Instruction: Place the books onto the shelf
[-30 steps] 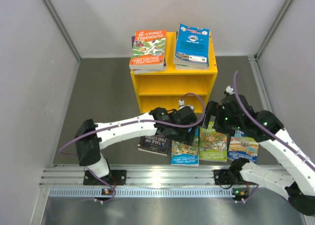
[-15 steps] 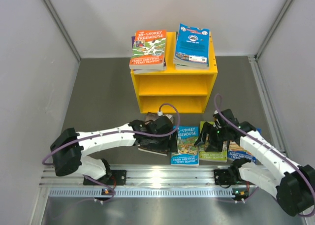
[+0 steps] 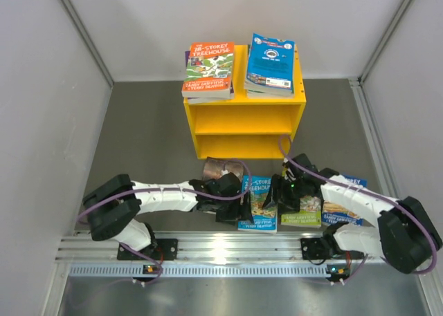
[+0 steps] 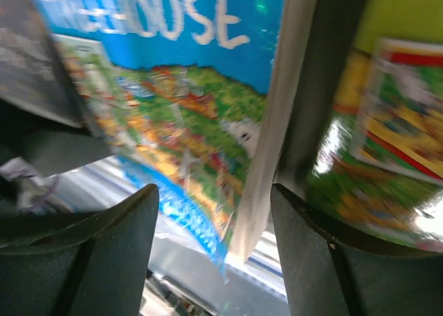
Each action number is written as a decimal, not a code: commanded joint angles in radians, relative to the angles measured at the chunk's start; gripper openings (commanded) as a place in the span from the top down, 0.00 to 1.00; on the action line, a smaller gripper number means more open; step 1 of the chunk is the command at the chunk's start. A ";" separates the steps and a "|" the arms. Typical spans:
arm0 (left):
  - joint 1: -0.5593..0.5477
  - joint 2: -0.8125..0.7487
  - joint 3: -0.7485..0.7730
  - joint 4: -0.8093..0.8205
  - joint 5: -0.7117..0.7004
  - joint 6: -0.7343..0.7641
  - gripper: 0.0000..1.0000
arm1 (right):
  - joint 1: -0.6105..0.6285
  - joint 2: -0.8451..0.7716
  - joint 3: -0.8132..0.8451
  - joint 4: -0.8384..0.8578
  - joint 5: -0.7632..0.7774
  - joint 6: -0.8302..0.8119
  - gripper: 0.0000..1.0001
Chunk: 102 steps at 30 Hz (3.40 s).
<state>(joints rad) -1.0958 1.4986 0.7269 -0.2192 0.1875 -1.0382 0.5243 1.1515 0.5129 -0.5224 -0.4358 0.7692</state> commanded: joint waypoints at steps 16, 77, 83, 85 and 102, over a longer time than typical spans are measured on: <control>0.062 0.137 -0.192 0.486 0.082 -0.146 0.14 | 0.229 0.321 -0.028 0.051 0.218 -0.039 0.75; 0.093 -0.510 0.768 -0.269 -0.140 0.283 1.00 | 0.229 -0.337 0.454 0.191 -0.113 0.254 0.00; 0.093 -0.399 1.049 -0.350 -0.103 0.392 1.00 | 0.168 -0.449 0.351 0.144 -0.144 0.254 0.00; 0.093 -0.384 1.114 -0.368 -0.178 0.443 1.00 | 0.126 -0.450 0.358 0.115 -0.168 0.231 0.00; 0.684 -0.035 1.411 -0.177 0.177 0.325 1.00 | 0.120 -0.452 0.383 -0.010 -0.150 0.150 0.00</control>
<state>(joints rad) -0.5060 1.4631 2.0888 -0.6216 0.1532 -0.5972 0.6521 0.7193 0.8635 -0.5148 -0.5926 0.9577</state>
